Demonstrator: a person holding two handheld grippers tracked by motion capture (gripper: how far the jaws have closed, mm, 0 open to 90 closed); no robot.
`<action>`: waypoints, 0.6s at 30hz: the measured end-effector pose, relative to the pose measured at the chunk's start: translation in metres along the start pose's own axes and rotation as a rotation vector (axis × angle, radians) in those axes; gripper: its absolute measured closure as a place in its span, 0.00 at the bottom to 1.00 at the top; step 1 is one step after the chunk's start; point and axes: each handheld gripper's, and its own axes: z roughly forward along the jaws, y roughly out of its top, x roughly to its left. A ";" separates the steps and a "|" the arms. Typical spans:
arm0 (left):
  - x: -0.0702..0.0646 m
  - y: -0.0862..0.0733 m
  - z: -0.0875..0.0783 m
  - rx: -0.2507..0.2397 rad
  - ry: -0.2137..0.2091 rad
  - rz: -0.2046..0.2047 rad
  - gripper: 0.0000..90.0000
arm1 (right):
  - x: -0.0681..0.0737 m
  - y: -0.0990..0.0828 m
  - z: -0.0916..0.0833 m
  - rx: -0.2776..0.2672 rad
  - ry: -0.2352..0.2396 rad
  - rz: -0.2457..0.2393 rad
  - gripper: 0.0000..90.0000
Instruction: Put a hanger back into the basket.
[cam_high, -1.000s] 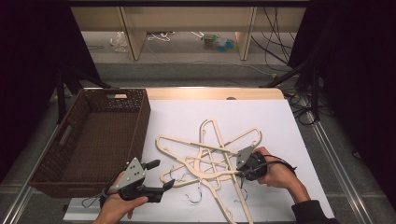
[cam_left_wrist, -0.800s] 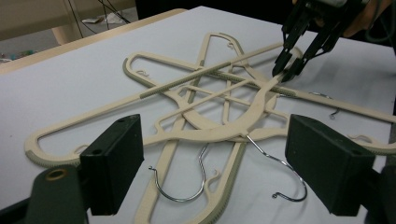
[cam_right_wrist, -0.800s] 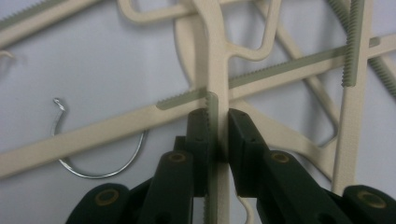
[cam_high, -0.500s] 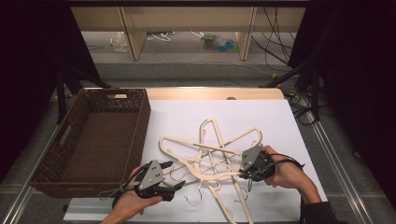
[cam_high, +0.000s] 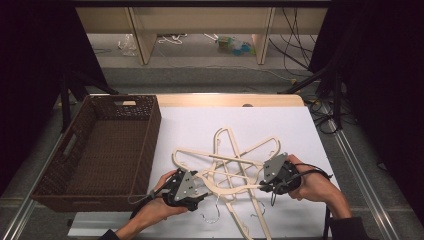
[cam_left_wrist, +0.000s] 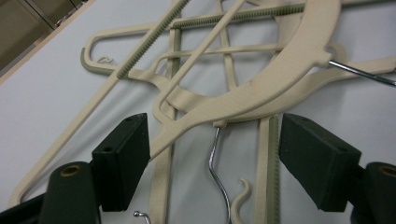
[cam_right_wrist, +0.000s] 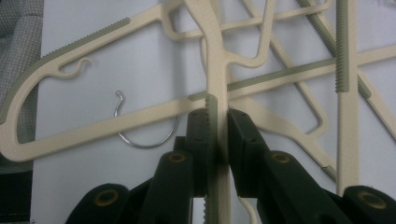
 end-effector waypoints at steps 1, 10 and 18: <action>0.000 0.001 0.001 -0.004 -0.001 0.010 0.28 | 0.000 0.000 0.000 -0.004 0.003 -0.001 0.89; -0.006 0.007 0.017 -0.013 -0.012 0.168 0.38 | 0.001 0.000 -0.001 -0.003 0.010 -0.004 0.89; -0.008 0.014 0.015 -0.054 -0.088 0.252 0.57 | 0.001 -0.002 -0.002 -0.014 0.011 -0.003 0.89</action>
